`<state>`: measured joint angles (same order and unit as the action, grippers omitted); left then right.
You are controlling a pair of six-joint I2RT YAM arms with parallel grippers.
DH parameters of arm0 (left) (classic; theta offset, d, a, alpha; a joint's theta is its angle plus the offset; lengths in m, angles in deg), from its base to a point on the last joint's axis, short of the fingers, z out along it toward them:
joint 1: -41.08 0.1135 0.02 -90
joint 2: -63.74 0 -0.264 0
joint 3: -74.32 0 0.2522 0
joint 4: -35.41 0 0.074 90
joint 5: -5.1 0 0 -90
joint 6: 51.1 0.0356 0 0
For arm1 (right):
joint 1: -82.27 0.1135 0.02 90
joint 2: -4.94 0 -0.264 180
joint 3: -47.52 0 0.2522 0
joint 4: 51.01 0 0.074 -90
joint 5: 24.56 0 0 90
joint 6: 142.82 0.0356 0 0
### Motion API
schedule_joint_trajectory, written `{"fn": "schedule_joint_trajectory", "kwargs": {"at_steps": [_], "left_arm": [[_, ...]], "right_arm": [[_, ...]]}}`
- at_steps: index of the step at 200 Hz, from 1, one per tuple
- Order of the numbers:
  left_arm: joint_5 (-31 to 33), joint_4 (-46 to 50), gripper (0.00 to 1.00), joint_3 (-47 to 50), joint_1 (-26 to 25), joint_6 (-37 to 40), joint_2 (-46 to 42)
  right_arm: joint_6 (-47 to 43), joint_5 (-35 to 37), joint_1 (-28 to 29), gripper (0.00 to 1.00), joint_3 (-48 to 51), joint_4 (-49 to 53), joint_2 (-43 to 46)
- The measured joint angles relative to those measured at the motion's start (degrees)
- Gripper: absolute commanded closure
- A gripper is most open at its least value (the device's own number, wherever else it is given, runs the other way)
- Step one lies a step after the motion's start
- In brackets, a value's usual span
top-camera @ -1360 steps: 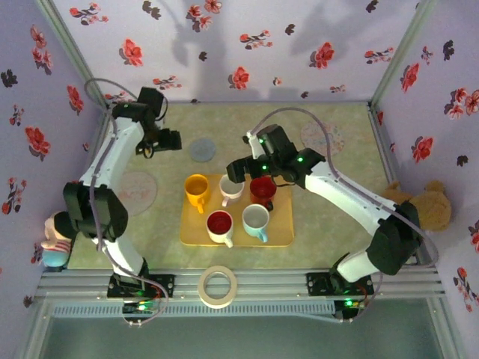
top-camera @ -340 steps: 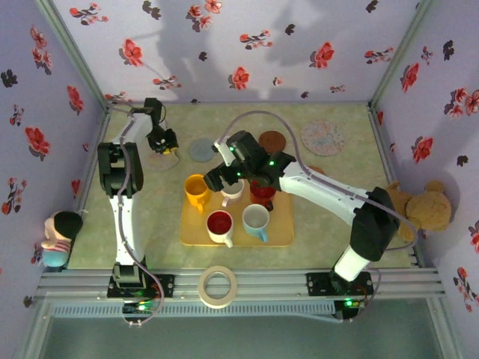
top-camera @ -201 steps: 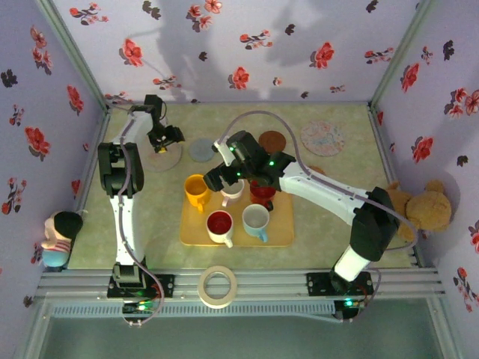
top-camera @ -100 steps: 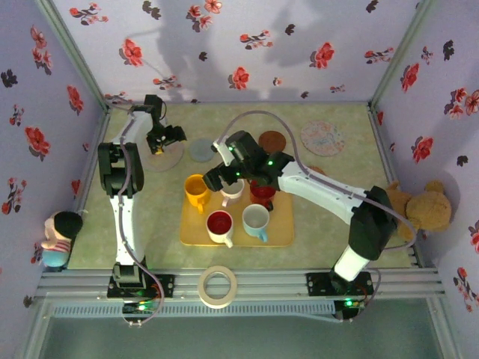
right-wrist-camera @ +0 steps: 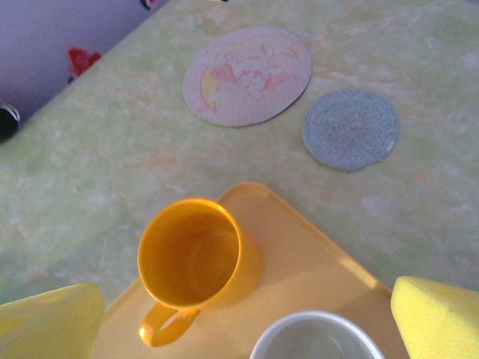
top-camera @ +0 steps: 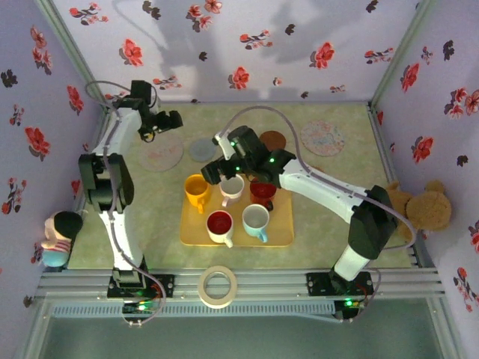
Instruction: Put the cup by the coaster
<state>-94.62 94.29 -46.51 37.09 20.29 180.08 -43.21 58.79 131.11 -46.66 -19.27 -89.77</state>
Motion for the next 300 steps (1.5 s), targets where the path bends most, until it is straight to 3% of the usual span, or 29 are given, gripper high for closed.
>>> {"fn": "schedule_joint_trajectory", "kwargs": {"at_steps": [71,143,229,300], "left_arm": [[-5.2,-5.92,0.0,11.08,-0.63,8.92,-17.57],[-14.67,-9.6,0.0,23.74,-1.31,22.36,-34.49],[-25.9,-12.2,0.0,38.18,-1.77,32.17,-46.9],[-29.97,-16.28,0.0,48.83,-3.19,33.44,-53.75]], "right_arm": [[4.35,-0.48,-4.0,0.04,-0.04,-0.96,5.27],[6.12,4.48,-6.8,0.11,-2.84,8.09,6.14],[10.21,6.25,-12.55,0.27,-5.68,14.49,4.92],[10.43,4.09,-20.48,0.47,-11.67,18.14,-4.31]]}}
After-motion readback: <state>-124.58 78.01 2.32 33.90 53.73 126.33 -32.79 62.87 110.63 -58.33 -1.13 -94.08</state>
